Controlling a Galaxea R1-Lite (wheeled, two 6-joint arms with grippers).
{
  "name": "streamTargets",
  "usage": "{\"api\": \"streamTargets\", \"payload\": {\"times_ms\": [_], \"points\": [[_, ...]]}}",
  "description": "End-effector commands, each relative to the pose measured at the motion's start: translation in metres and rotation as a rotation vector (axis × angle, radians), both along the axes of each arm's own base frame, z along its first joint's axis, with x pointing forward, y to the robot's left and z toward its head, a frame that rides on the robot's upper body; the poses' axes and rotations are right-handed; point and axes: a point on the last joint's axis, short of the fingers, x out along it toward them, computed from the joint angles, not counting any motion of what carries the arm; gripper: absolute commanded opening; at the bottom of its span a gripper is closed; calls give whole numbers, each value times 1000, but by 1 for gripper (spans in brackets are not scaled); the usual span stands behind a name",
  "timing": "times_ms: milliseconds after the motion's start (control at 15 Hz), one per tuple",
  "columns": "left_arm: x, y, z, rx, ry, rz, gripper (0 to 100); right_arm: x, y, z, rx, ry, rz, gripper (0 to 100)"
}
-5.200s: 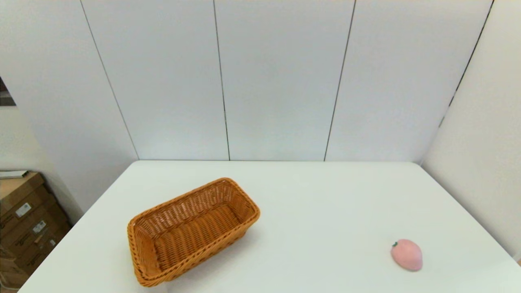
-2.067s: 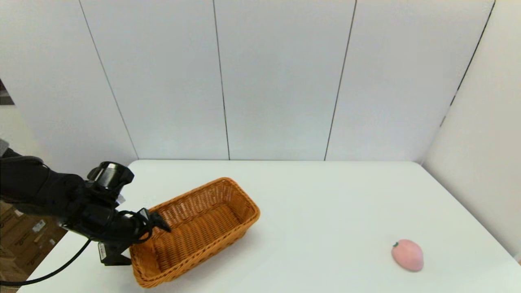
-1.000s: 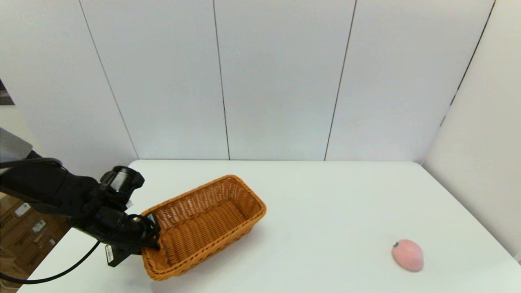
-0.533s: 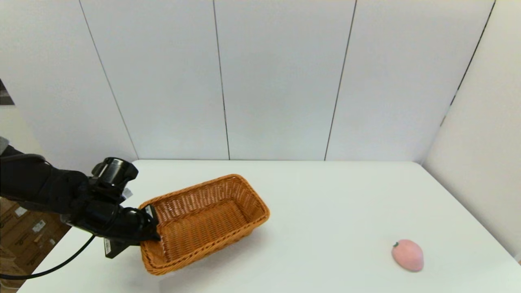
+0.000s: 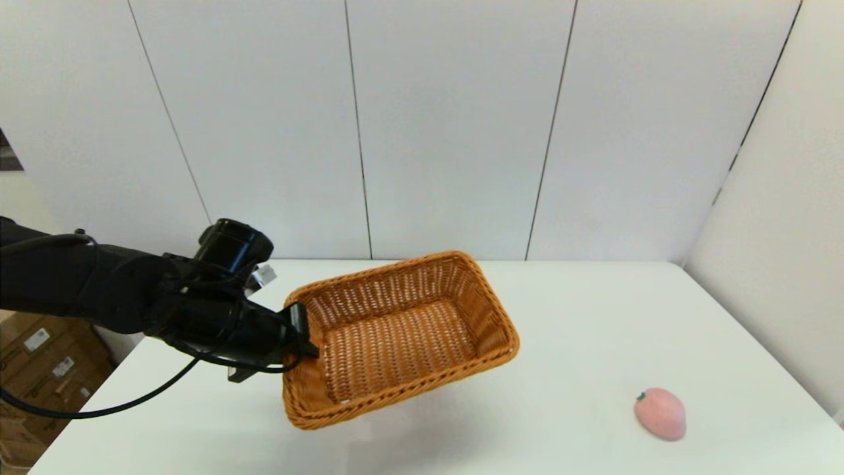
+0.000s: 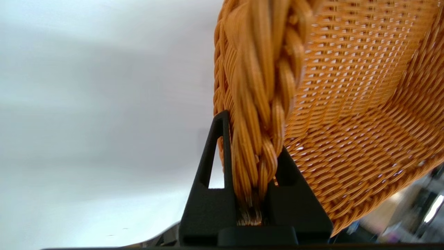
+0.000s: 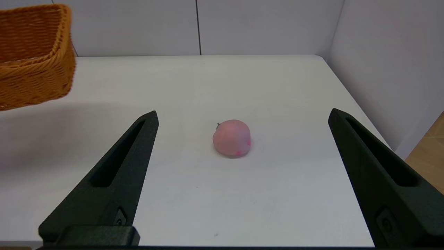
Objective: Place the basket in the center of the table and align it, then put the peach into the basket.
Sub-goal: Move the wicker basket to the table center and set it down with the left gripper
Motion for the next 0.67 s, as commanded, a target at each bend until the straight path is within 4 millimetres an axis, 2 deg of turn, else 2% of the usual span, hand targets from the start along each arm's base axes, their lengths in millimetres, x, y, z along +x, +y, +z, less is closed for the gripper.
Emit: {"api": "streamTargets", "payload": {"times_ms": [67, 200, 467, 667], "points": [[13, -37, -15, -35, 42, -119, 0, 0, 0, 0, 0, 0, 0, 100], [19, -56, -25, -38, 61, -169, 0, 0, 0, 0, 0, 0, 1, 100], [16, -75, -35, -18, 69, -247, 0, 0, 0, 0, 0, 0, 0, 100], [15, -74, -45, -4, 99, -252, 0, 0, 0, 0, 0, 0, 0, 100]]}}
